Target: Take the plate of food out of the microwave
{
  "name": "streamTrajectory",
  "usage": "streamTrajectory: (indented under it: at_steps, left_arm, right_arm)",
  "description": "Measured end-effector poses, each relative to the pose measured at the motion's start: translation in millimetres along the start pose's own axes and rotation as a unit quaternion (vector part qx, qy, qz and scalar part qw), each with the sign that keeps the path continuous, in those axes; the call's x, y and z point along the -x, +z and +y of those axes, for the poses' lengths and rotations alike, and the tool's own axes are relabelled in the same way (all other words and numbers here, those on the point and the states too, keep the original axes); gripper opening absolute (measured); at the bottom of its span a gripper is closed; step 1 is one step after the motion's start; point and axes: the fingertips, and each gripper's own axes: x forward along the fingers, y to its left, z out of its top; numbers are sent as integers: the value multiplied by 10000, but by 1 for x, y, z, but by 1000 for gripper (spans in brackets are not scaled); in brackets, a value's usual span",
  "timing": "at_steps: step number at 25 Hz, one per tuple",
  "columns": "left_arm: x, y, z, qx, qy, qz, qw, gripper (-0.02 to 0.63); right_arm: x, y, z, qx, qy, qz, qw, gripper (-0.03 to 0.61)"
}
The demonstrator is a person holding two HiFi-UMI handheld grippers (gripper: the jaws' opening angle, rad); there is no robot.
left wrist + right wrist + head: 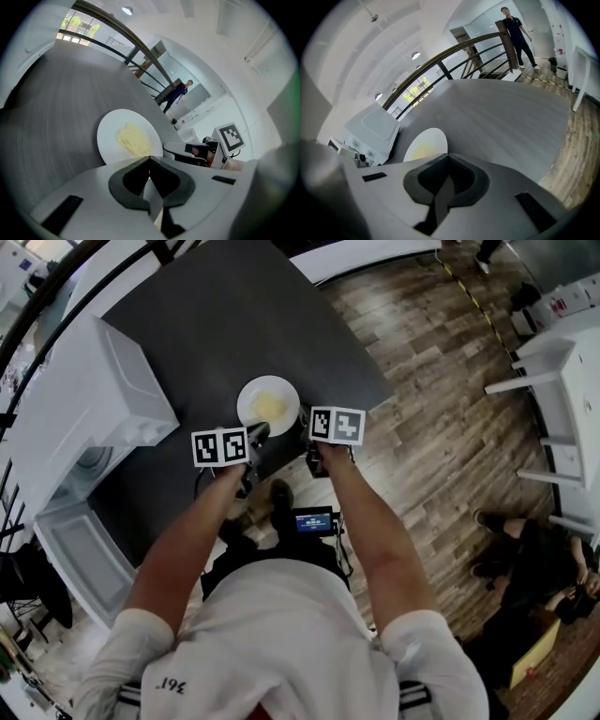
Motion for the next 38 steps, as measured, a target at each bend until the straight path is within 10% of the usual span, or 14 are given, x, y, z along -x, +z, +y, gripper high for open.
streamTrajectory:
  at_steps: [9,38]
  left_arm:
    - [15,1,19,46,320,-179,9993,3]
    - [124,13,-22,-611,-568,-1313,9878,3]
  right_arm:
    - [5,9,-8,88,-11,-136,9999,0]
    - [66,5,51,1067,-394,-775,9905,0]
